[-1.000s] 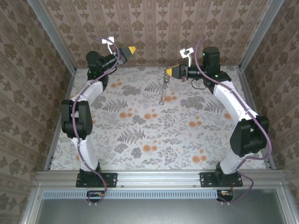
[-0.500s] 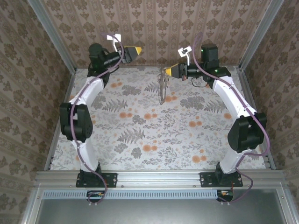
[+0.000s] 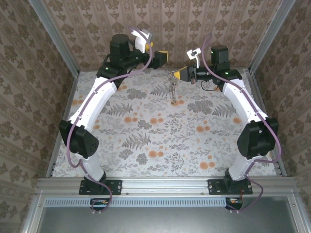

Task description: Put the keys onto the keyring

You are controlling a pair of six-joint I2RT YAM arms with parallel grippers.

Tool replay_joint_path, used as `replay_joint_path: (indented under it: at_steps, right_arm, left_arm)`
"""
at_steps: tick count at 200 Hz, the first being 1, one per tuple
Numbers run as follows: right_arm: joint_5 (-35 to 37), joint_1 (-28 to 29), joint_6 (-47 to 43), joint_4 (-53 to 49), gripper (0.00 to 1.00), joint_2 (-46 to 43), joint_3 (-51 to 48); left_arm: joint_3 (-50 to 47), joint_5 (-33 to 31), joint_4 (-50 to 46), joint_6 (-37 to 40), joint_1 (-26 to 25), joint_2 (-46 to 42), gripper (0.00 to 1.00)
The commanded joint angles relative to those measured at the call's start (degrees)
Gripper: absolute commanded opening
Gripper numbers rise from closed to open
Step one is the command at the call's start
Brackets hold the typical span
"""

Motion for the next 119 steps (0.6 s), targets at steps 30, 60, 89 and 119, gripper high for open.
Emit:
replay_joint_path:
  at_steps: [30, 60, 89, 119]
  right_arm:
    - [-0.29, -0.38, -0.3, -0.23, 0.0, -4.03, 0.32]
    - [0.16, -0.49, -0.21, -0.78, 0.0, -4.23, 1.17]
    - [-0.25, -0.53, 0.04, -0.78, 0.0, -3.87, 1.65]
    - [-1.41, -0.51, 0.49, -0.72, 0.0, -3.35, 2.06]
  left_arm:
    - [2.84, -9.74, -6.79, 0.33, 1.39, -1.74, 1.0]
    - [-2.19, -11.1, -2.23, 9.7, 0.71, -4.64, 1.0]
    - [-6.01, -9.0, 0.55, 8.42, 1.41, -6.48, 1.0]
    - [-5.05, -2.61, -1.92, 4.35, 3.76, -6.11, 0.98]
